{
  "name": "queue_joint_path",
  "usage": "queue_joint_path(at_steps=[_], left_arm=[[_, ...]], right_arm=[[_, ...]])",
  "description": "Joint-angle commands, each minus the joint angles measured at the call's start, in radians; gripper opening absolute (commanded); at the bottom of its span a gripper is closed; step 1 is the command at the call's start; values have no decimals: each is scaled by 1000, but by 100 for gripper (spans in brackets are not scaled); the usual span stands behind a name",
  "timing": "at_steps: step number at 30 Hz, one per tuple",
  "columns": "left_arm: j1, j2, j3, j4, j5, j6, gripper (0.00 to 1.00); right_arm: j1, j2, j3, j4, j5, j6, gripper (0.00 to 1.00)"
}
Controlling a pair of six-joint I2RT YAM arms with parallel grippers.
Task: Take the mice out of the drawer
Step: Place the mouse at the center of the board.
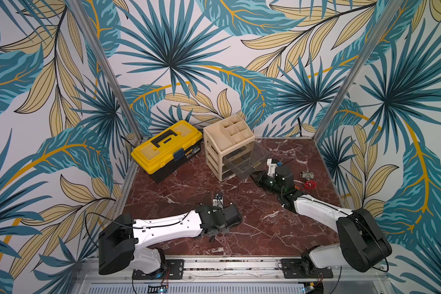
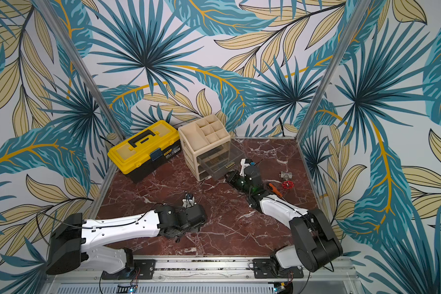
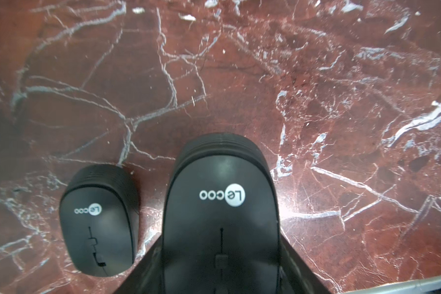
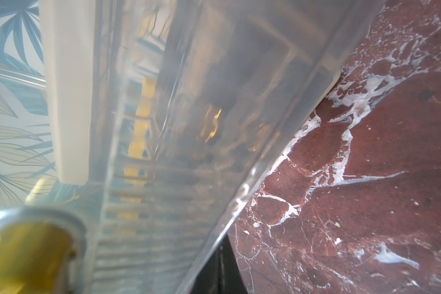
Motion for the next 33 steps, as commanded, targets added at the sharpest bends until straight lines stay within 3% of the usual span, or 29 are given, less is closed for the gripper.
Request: queue_joint_path(at_steps=[1,24,33], left_arm=[[-11,10,-55,41,-6,-59,55],[-62,115,-136,94,67,-132,56],[-60,113,-127,74,51,-128,66]], right_arm=[[1,0,25,28,-7,-22,0],[1,14,14,44,-2,-19,0],[1,9,13,44,-3,-18,0]])
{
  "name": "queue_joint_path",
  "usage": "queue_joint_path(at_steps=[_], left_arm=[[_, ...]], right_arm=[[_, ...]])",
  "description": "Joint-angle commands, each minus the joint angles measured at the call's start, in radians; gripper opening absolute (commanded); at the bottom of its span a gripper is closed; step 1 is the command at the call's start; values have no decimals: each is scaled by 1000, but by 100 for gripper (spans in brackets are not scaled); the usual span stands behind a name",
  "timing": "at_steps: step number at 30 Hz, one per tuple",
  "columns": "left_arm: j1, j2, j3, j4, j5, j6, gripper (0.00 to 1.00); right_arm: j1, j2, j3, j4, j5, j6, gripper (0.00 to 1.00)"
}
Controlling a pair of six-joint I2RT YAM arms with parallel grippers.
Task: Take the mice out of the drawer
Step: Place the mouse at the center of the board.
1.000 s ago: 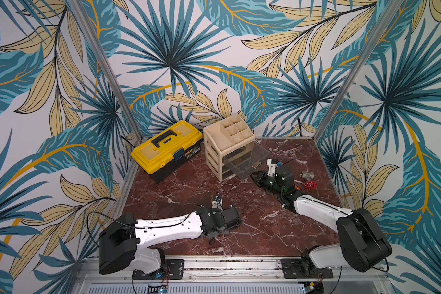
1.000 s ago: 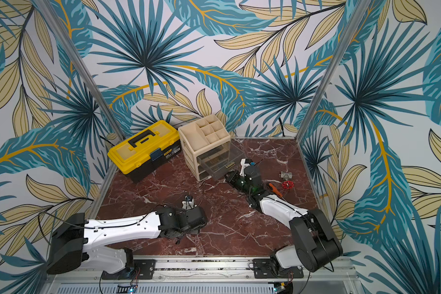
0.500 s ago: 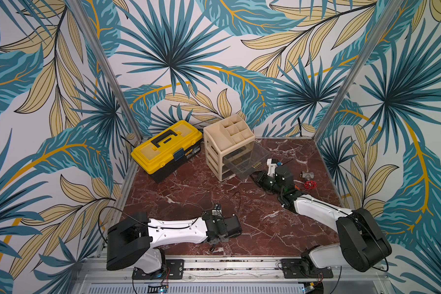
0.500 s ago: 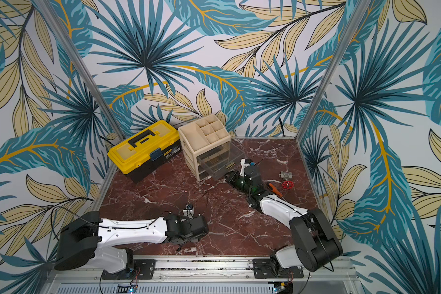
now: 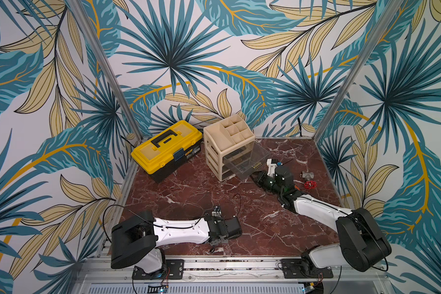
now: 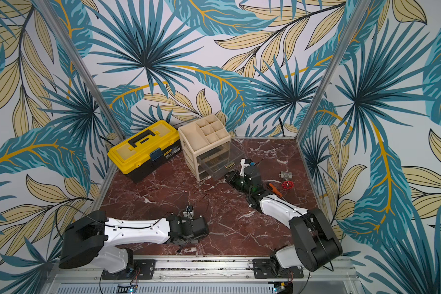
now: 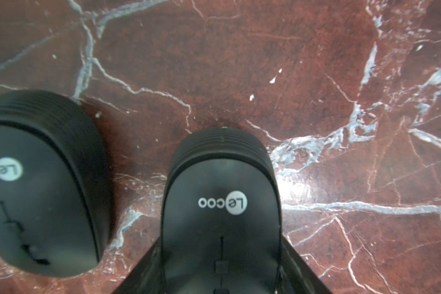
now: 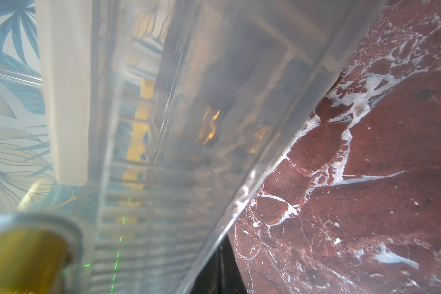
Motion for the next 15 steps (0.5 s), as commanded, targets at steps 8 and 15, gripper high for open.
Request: queue_joint_path(at_steps=[8,15], left_arm=[[-1,0,24,-49,-30,-1,75],[-1,-58,95,-87,-70,45,78]], right_arm=[[0,-3,5,46,-1,-16,0],[1,-1,-5,47,1,-15,0]])
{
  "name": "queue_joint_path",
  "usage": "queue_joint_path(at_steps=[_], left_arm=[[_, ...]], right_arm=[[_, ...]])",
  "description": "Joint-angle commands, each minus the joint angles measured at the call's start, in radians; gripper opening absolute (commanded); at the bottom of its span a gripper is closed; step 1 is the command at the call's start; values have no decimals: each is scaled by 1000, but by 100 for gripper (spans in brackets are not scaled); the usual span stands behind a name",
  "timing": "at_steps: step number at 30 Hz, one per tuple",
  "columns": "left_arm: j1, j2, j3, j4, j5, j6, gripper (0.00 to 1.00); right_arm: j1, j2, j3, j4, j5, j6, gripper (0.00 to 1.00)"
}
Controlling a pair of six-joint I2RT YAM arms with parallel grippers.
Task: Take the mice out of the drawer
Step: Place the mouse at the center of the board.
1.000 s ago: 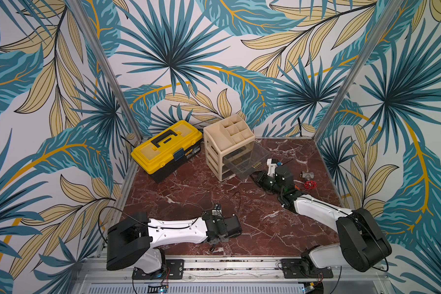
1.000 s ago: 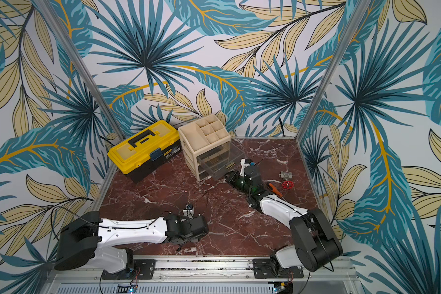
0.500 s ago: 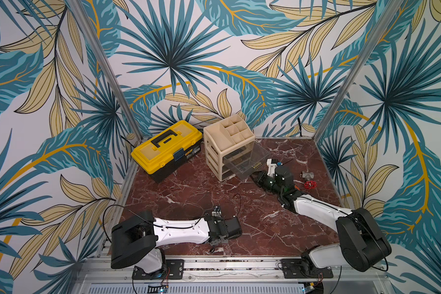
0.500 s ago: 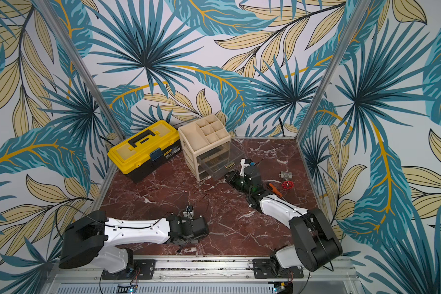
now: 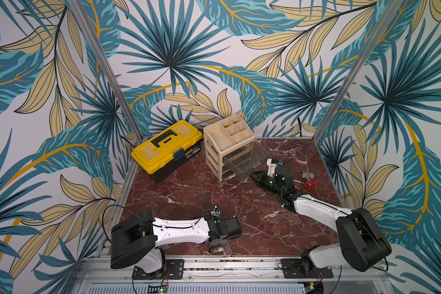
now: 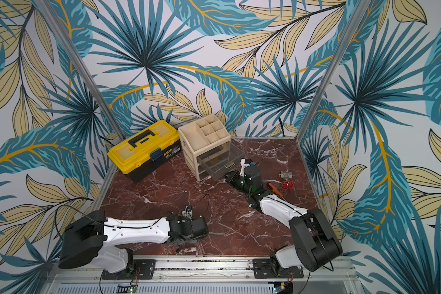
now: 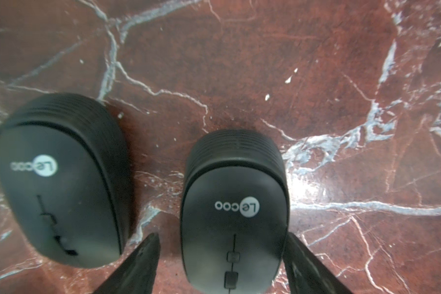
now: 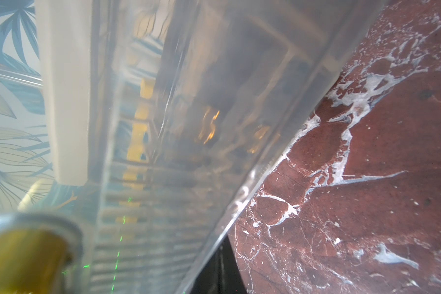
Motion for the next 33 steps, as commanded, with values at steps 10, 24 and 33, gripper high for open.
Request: queue_joint_path(at_steps=[10,24,33], left_arm=[[70,-118,305,-125,-75,214,78],[383,-208,537,-74,72,598,79],[612,-53,896,-129,156,834,86]], right_arm=[[0,-42,-3,-92,65,-30,0],[-6,-96,16,-317,171,-78,0],[-13,-236,-12,-398,186,-138,0]])
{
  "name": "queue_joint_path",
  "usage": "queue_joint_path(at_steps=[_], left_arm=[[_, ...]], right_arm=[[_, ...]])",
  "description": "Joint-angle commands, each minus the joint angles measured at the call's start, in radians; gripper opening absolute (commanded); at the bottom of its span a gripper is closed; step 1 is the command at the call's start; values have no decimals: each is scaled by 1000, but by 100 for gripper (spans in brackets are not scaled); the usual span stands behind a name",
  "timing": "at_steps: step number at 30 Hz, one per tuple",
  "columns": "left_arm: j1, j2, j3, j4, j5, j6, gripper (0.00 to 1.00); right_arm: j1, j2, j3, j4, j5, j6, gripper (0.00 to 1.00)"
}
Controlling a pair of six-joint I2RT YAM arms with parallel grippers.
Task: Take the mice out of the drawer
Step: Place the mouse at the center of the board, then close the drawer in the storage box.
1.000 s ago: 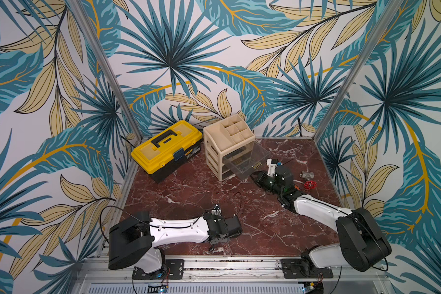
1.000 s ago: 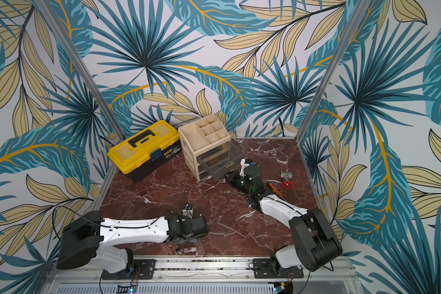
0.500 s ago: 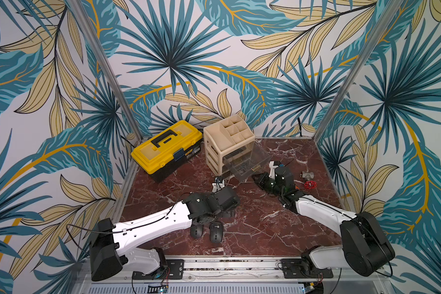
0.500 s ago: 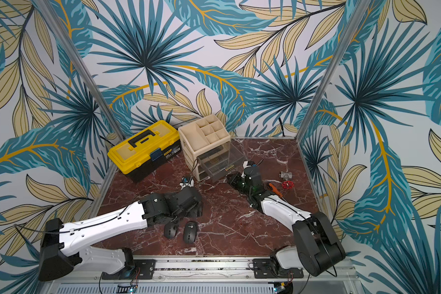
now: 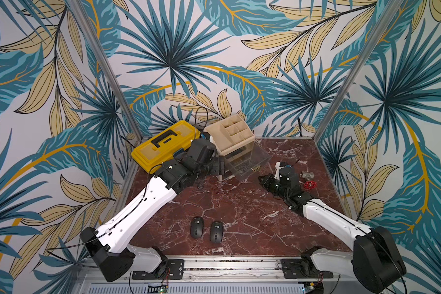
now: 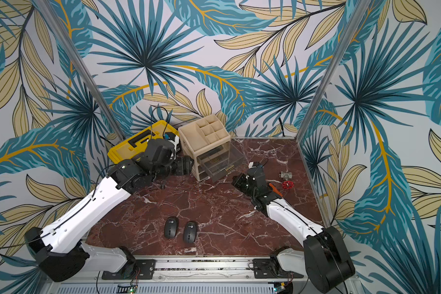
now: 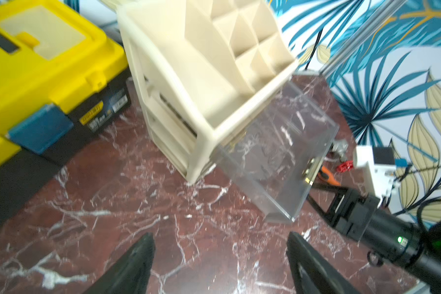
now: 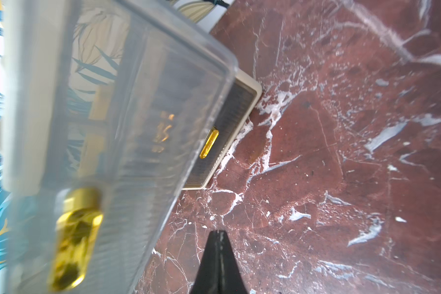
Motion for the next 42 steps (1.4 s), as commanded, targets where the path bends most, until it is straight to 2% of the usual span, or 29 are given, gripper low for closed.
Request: queue_joint_path(at_steps=[1,11,17,23,31,42], left_arm=[[70,77,133,-24,66,139,87],[274,364,441,34,248,286,98],[359,522,585,46,397,345,95],[367,610,644,58,432,443,90],[370,671,654,87,516,440,84],[369,712,655,78,557,449,82]], right_arm=[[-4,-50,-23,-44,1,-51,0],[-3,-141,-3,-97,-48,-115,0],[-5,-129,6,-98,-53,-127,0],[-7,-76,29,-34,-91,-111,0],[-7,21,91,31,-128,-87,0],[-6,195,171,171,-193,-15,0]])
